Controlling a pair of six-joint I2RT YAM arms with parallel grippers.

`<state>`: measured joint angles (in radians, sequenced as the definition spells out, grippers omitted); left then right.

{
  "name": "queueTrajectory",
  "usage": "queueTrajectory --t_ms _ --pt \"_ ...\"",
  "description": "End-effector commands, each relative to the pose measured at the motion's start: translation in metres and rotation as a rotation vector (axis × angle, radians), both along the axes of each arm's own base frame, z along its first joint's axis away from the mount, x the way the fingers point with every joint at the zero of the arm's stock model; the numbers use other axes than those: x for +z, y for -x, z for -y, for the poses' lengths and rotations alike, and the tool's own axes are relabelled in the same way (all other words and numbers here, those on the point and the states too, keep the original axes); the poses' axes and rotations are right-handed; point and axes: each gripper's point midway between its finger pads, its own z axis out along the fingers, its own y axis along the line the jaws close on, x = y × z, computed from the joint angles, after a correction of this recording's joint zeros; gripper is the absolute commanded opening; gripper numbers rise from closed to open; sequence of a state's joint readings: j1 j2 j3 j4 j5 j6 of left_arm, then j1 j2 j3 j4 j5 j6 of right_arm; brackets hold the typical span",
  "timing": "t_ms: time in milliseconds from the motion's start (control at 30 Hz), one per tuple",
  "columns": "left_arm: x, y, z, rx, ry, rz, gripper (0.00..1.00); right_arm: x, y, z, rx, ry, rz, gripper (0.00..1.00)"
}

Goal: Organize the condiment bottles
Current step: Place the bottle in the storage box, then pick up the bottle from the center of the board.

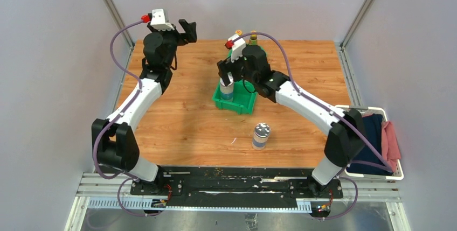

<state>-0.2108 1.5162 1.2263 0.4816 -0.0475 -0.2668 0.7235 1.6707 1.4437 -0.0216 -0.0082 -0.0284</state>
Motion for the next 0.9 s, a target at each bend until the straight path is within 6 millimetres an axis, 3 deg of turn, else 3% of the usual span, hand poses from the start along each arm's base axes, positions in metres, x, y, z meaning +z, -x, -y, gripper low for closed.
queueTrajectory --t_ms 0,300,533,667,867 --pt "0.003 0.018 0.009 -0.021 -0.001 -0.015 1.00 0.025 0.022 0.018 -0.009 -0.042 0.022 0.88" --pt "-0.010 0.052 0.026 -0.070 -0.016 -0.043 1.00 0.042 0.083 0.061 -0.098 -0.016 0.076 0.88" --pt "-0.030 0.078 0.052 -0.152 -0.030 -0.083 1.00 0.040 0.125 0.093 -0.156 -0.013 0.094 0.88" --pt "-0.033 0.108 0.074 -0.220 -0.059 -0.093 1.00 0.050 0.130 0.125 -0.267 -0.020 0.132 0.88" --pt "-0.035 0.170 0.103 -0.329 -0.085 -0.081 1.00 0.075 0.123 0.176 -0.495 -0.004 0.208 0.90"
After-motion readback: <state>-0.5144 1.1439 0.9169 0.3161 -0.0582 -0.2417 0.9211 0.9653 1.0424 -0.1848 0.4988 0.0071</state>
